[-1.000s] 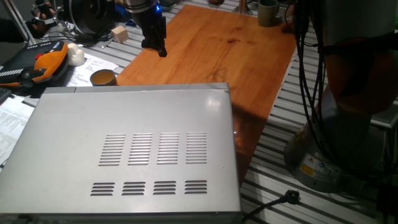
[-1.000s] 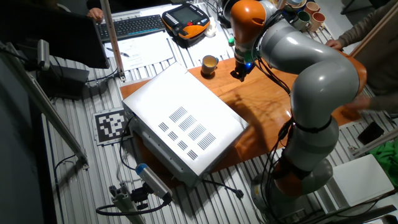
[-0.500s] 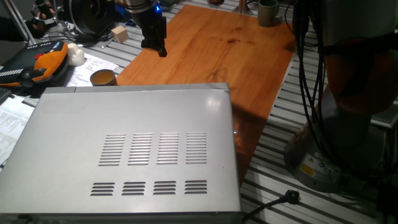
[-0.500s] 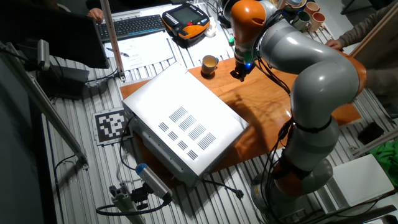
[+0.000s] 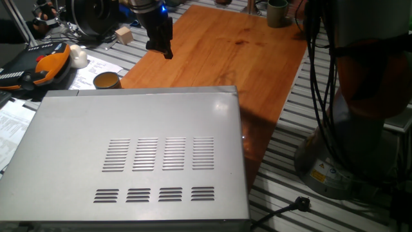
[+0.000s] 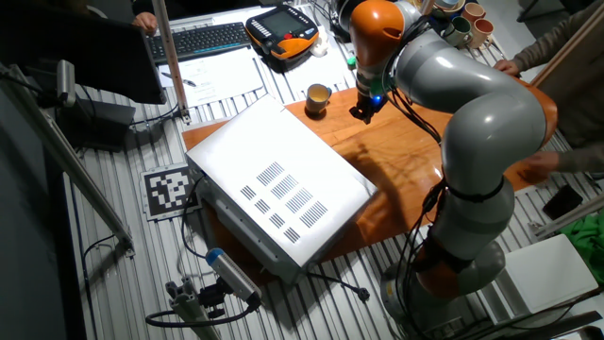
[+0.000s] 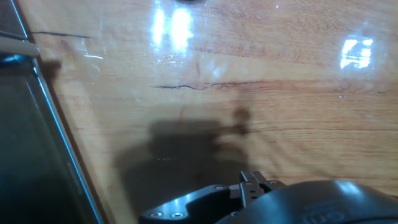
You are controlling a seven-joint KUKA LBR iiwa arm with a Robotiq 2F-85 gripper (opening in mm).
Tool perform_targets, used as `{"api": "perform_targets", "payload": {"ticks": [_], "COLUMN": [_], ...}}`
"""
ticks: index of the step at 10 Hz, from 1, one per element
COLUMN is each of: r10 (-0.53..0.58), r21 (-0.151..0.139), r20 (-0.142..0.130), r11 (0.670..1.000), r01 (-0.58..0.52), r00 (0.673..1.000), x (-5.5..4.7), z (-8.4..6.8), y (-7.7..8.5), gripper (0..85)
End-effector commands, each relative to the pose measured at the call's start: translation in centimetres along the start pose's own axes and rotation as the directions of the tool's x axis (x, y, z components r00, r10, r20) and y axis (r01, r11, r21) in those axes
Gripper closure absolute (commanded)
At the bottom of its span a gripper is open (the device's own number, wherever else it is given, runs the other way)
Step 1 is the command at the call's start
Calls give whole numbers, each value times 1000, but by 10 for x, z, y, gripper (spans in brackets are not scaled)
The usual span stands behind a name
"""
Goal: Put the bowl into the microwave
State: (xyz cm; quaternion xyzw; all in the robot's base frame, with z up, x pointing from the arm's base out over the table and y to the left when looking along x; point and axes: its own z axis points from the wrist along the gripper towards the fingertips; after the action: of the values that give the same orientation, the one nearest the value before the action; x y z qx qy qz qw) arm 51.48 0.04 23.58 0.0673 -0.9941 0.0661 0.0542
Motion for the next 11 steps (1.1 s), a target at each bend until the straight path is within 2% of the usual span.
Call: {"api": "perform_targets", "payload": {"ticks": [1,5,6,7,9,10,11], "r10": [-4,12,15,37,95,117,115], "r21": [0,-13,-15,-58,-98,-105,-62], "r20": [0,8,27,52,39,30,23], "r11": [1000,1000,1000,998,991,988,992], "r01": [4,-12,-14,-34,-91,-113,-114], "r00": [1000,1000,1000,998,995,993,993], "x": [0,0,0,0,0,0,0], "z": [0,0,0,0,0,0,0], "y": [0,0,0,0,0,0,0], "gripper": [850,850,850,850,850,850,850]}}
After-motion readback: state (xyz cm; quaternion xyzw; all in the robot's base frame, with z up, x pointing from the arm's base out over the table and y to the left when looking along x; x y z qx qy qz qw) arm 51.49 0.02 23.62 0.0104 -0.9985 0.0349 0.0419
